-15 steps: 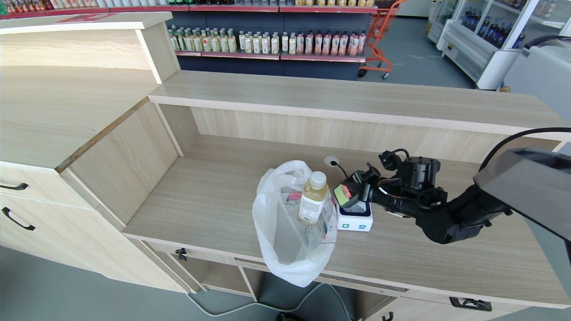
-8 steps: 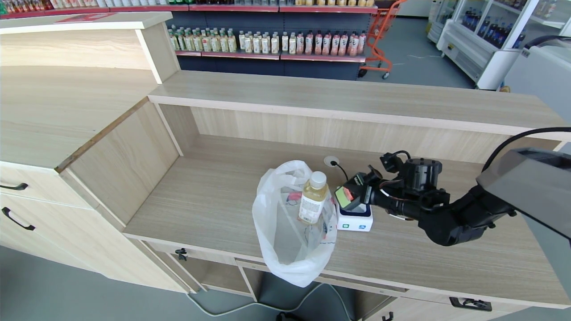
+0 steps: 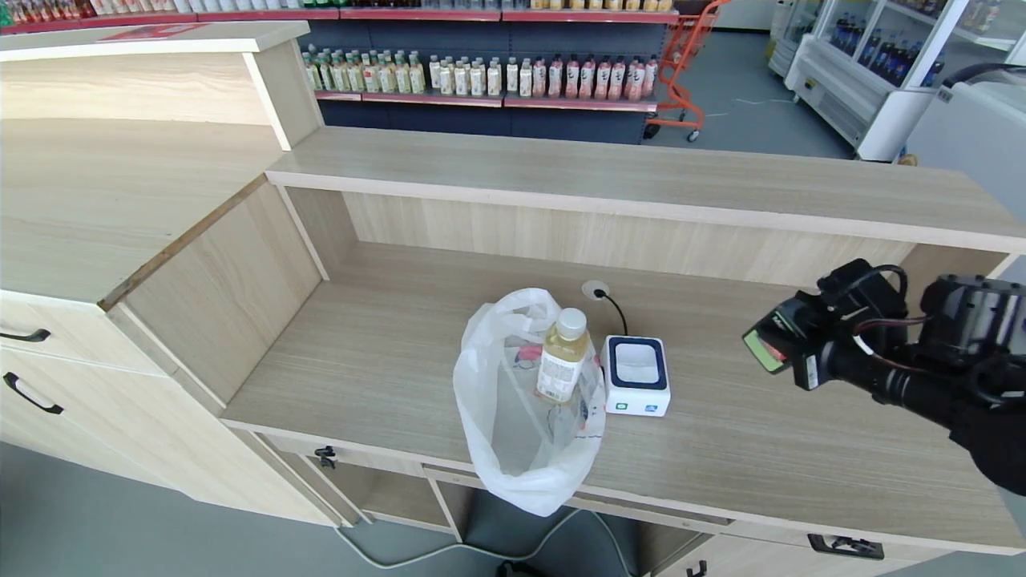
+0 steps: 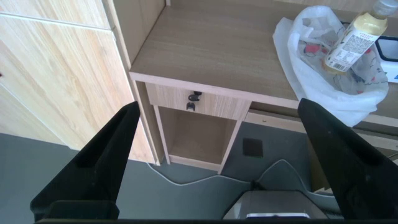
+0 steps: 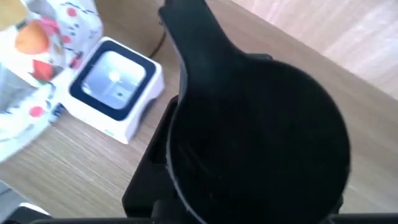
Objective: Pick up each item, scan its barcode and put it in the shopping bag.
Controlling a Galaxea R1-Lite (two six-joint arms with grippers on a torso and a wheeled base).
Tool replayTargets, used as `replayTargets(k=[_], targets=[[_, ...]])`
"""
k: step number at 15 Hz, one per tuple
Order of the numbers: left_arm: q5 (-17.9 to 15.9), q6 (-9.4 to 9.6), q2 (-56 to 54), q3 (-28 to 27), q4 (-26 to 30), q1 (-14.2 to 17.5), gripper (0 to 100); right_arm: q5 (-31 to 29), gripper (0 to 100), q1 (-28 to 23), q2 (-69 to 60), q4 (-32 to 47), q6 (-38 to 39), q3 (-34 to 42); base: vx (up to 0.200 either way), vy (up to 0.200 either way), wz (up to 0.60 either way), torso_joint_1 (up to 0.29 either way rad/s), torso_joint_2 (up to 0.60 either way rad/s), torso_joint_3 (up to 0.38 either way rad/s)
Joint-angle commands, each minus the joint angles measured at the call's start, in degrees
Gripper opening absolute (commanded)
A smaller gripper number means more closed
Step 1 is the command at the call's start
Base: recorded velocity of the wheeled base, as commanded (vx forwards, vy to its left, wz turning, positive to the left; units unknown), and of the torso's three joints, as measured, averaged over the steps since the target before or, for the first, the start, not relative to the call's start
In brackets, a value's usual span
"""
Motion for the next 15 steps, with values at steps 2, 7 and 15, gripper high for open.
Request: replayTargets(k=[2,7,15], targets=[[0.0,-0.01,0.0,0.0,0.0,0.0,100,-0.3,0,-10.6,-13.1,-0.8,-11.3,8.0,0.000,0.000,0.00,0.000,0.00,0.000],[0.0,-0.01,0.0,0.0,0.0,0.0,100,2.7,0,-6.1,-18.3,-3.2,-11.9,7.9,0.000,0.000,0.24,0.001,0.00,0.003],[0.0,-0.01,0.0,0.0,0.0,0.0,100,3.4,0,20.0,-24.4,-1.3,-7.3,6.2,0.000,0.000,0.30,-0.001,0.00,0.001]])
